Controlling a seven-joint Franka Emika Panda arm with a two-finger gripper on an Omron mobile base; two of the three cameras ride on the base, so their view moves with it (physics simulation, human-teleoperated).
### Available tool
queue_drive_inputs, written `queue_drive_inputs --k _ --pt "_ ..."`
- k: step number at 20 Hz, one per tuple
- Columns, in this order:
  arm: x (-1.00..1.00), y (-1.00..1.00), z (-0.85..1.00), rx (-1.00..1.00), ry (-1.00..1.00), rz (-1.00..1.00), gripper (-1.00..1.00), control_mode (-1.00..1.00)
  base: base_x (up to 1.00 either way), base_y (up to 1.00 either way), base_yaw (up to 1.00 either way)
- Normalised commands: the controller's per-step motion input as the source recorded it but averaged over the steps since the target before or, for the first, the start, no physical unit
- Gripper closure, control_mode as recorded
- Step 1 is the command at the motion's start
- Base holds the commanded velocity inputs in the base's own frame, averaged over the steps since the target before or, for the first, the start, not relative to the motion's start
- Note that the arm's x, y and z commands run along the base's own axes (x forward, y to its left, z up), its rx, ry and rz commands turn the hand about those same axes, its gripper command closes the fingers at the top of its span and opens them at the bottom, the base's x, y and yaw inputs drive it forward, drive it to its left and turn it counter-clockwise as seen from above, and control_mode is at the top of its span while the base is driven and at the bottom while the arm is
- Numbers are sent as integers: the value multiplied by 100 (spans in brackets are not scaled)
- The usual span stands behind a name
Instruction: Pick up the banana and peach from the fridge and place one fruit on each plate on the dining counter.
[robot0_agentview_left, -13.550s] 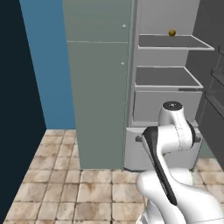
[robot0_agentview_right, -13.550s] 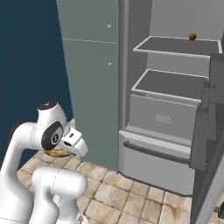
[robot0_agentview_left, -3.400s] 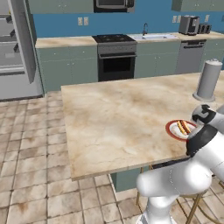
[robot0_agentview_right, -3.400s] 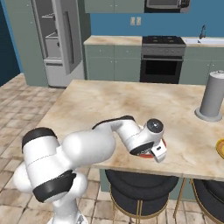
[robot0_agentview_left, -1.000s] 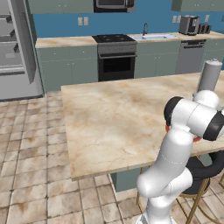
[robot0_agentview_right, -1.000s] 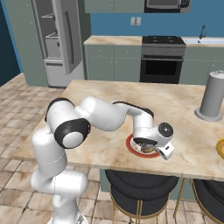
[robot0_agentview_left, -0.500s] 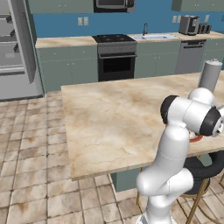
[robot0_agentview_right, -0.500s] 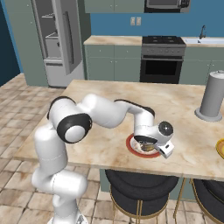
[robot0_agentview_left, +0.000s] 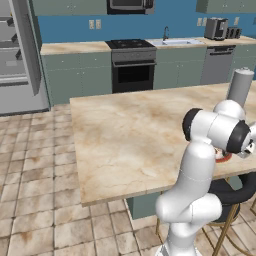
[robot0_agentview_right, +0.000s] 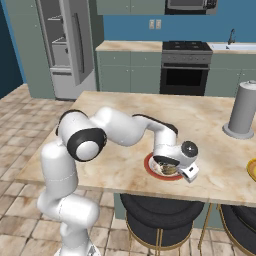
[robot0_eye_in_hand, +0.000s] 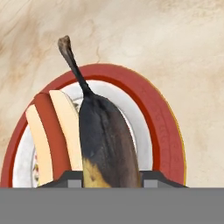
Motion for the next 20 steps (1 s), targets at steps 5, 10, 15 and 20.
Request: queue_drive_inputs --k 5,10,15,20 --pt "3 0 -7 0 0 0 -100 -100 0 0 0" --pt "8 0 -5 0 0 0 -100 -100 0 0 0" --pt "12 -4 -1 0 0 0 -100 -100 0 0 0" --pt "7 0 26 3 1 0 -100 -100 0 0 0"
